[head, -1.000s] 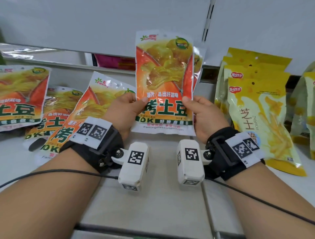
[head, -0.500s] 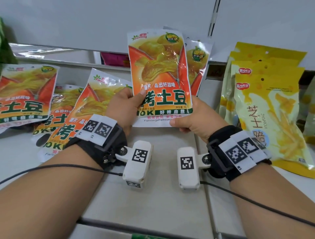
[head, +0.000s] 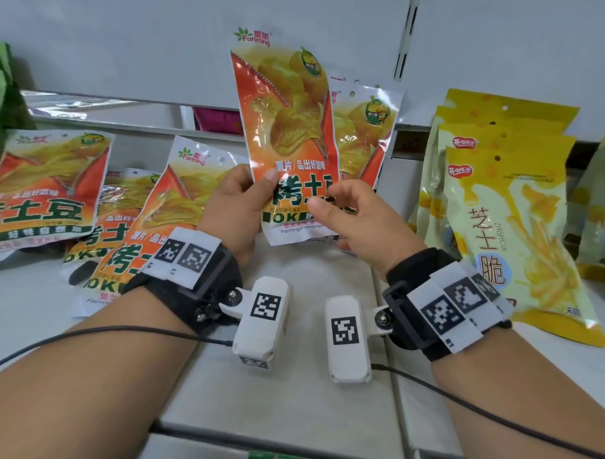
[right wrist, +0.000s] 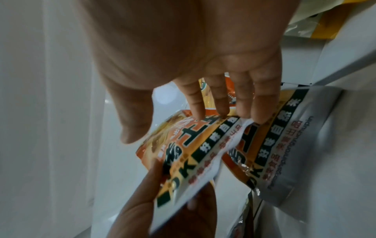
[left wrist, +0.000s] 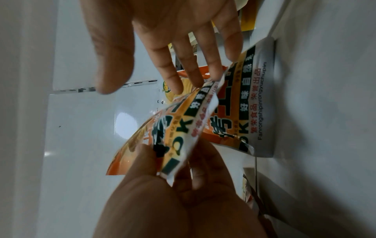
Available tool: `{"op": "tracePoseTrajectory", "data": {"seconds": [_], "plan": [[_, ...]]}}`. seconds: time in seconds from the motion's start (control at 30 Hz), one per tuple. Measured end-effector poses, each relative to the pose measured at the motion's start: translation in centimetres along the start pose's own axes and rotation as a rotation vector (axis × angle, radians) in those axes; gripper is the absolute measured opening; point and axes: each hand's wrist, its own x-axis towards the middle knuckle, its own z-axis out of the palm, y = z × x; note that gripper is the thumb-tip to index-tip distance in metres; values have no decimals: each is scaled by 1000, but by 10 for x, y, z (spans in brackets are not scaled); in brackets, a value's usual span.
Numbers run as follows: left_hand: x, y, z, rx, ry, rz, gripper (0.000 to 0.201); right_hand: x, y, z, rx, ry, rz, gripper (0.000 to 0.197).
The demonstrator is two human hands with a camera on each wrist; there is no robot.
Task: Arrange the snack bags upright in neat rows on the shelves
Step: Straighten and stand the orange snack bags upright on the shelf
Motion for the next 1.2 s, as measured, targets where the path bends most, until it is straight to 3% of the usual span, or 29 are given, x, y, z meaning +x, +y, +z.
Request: {"op": "tracePoseTrajectory", "data": {"seconds": [0.13,0.23,0.3,0.43,0.57,0.67,0.73,0.83,0.9,1.1,1.2], "plan": [[-4,1,5,-58,-198,28,27,-5,-6,-2,104,-100,22,87],[-3,-1,3,-118,-257,18,43,-2,-3,-6,216,-86,56,72],[-1,-3,2,-106,-232,5,41,1,-3,-9,304,-49,62,50],[3,-8,1,-35,-82,-13,32,4,-7,-14,372,25,75,43],[7,-15,-2,-21,-44,-150,79,5,-6,-13,453,38,89,49],[8,-18,-3,-137,-70,-178,72,7,-4,-15,535,32,124,60],[9,-17,-4,-164,-74,-145,75,8,-1,-17,518,24,122,56],[9,-18,-4,-129,-147,-109,77,8,0,-16,337,67,60,23],[9,-20,-4,-109,-187,-103,68,8,2,-16,299,97,34,7],[13,-22,-7,-156,-130,-62,26,12,13,-13,273,68,11,6],[14,-21,-9,-110,-145,-50,25,13,15,-14,339,87,32,5]]}}
